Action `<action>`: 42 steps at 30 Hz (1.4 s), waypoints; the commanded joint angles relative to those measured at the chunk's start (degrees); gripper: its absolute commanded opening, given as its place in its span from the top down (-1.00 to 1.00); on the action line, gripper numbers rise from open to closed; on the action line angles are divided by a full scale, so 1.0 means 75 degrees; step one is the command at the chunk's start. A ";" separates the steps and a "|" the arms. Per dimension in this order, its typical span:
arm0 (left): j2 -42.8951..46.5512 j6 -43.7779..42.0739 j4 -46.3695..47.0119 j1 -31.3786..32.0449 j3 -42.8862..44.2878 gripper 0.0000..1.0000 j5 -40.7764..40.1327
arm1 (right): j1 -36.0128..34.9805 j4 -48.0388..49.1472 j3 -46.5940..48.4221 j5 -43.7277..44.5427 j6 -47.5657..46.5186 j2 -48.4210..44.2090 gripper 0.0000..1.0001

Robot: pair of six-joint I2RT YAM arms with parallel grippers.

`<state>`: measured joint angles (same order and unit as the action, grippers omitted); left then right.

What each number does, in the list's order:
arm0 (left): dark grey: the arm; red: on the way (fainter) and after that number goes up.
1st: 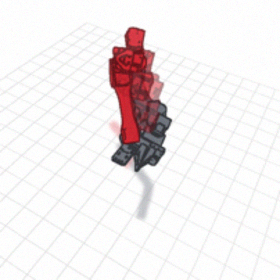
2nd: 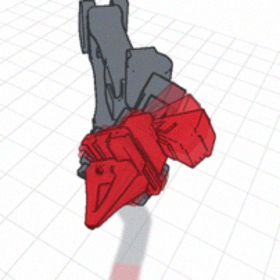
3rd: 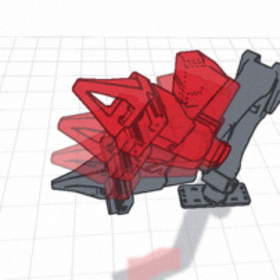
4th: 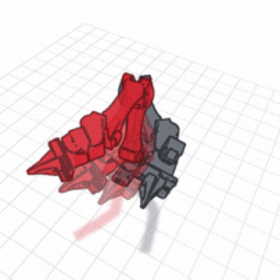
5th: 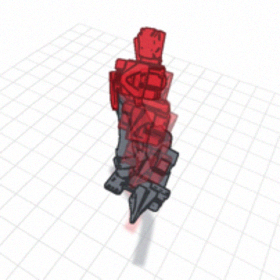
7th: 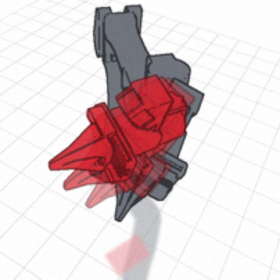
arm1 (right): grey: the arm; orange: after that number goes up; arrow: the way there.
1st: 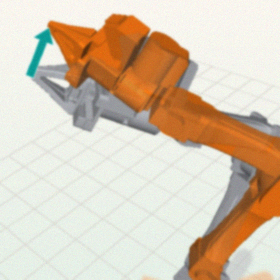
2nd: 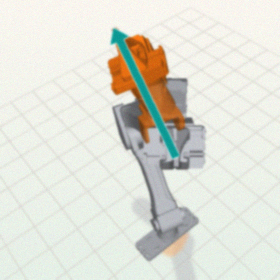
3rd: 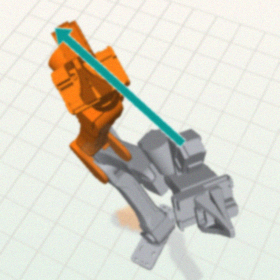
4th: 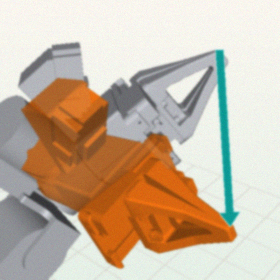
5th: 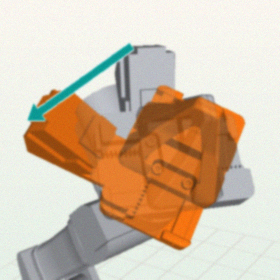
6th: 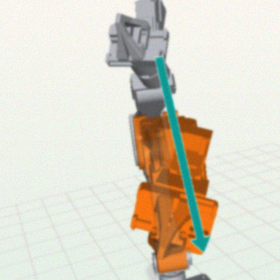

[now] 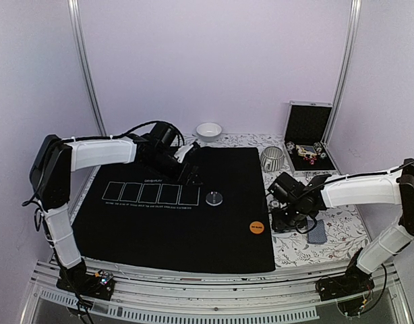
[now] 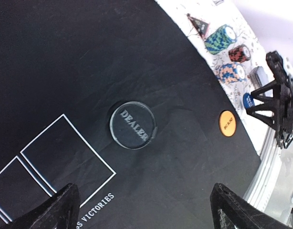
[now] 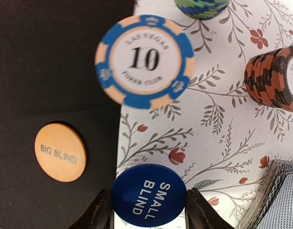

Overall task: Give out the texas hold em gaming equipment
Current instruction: Pick up the small blind button from the center of the board, then pass from the right arm to the left

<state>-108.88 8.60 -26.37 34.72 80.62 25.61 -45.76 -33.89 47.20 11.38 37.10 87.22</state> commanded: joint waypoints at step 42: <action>0.1415 0.1939 0.2627 0.1213 -0.1935 1.00 0.3672 | -0.3421 0.3766 0.2132 0.1917 -0.5451 0.0052 0.17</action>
<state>-97.65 23.64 -7.16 43.51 65.67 53.01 -70.98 -7.94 61.34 24.08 -3.09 86.98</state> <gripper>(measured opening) 0.108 0.475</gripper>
